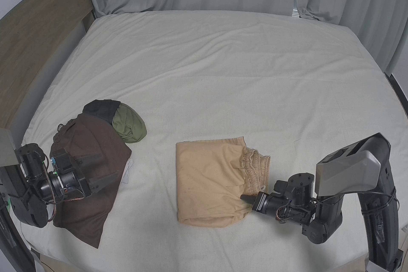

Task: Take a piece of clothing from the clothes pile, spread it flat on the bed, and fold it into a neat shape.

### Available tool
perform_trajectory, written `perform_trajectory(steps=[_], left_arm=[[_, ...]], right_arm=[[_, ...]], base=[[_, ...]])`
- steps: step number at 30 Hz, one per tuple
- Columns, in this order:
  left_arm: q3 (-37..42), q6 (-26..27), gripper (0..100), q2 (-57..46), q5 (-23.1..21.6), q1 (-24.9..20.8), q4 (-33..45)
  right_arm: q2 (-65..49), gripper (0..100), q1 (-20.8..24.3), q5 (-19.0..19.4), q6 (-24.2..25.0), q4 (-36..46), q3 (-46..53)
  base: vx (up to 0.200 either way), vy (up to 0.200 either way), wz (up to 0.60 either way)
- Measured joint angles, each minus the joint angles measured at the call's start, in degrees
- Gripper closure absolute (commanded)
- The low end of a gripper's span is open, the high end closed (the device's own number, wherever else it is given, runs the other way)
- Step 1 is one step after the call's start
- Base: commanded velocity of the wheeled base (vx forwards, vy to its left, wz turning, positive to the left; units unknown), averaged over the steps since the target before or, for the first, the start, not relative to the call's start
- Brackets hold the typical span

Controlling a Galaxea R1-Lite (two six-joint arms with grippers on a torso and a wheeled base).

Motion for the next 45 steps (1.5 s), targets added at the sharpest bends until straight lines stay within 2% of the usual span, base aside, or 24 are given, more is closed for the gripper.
perform_trajectory(steps=[14,25,33,39,45], left_arm=[[0.66,0.74,0,-0.05,-0.79,0.04,-0.01],[0.88,2.3,0,0.04,-0.82,0.04,-0.01],[0.91,2.5,0,0.09,-0.79,0.09,-0.01],[0.8,2.46,0,0.09,-0.82,0.09,-0.01],[1.07,2.46,0,0.0,-0.85,0.06,-0.01]], right_arm=[[-1.05,100,1.27,0.06,0.1,-0.18,0.94],[-7.83,100,3.52,0.37,-0.15,-0.07,3.47],[-13.04,100,5.81,2.06,-1.18,0.04,5.25],[-17.66,100,6.36,5.95,-5.86,0.37,5.6],[-21.16,100,6.08,6.69,-6.63,0.55,3.96]], base=[[0.0,0.0,0.0],[0.0,0.0,0.0],[0.0,0.0,0.0],[0.0,0.0,0.0],[0.0,0.0,0.0]])
